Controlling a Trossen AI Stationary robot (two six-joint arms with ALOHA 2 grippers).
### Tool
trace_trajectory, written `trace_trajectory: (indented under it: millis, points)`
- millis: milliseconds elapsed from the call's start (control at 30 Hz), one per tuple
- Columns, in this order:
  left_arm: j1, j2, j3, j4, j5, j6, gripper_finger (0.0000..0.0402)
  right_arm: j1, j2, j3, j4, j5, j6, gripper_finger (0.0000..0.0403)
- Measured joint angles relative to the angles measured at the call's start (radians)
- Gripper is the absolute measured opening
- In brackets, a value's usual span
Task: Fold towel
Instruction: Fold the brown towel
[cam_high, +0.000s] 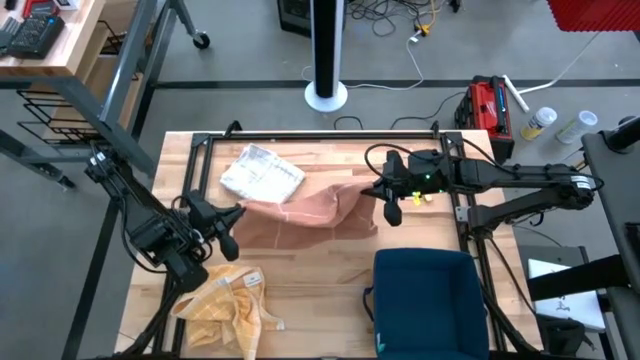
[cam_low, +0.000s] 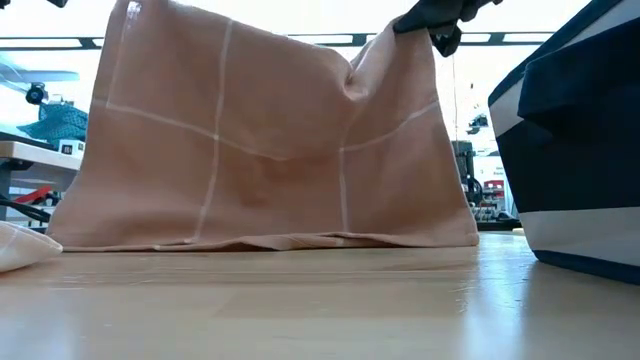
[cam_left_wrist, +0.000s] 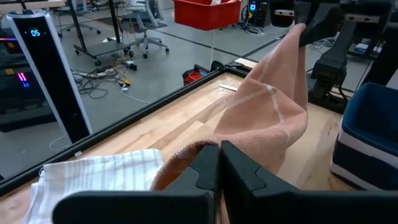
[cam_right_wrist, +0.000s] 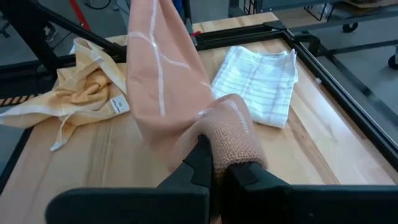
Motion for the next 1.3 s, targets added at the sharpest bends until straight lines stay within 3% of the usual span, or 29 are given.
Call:
trace_trajectory:
  millis: [400,533,833,933,1100,1300]
  points:
    - [0.005,-0.014,0.224,-0.053,-0.019,0.329,0.0000,-0.011,-0.167,0.110,-0.049,-0.016,0.059,0.0000]
    - [0.005,-0.023,0.277,-0.084,-0.016,0.406,0.0000,-0.011,-0.194,0.140,-0.171,0.060,0.093,0.0000]
    - [0.005,-0.058,0.305,-0.308,0.038,0.273,0.0000,-0.011,-0.243,0.139,-0.186,0.145,0.137,0.0000]
    - [0.006,-0.075,0.293,-0.314,0.054,0.260,0.0000,-0.011,-0.253,0.139,-0.188,0.163,0.139,0.0000]
    - [0.006,-0.085,0.312,-0.311,0.062,0.251,0.0000,-0.006,-0.254,0.139,-0.188,0.124,0.169,0.0000]
    - [0.006,-0.052,0.449,-0.313,0.093,0.261,0.0000,0.038,-0.253,0.149,-0.184,0.078,0.218,0.0000]
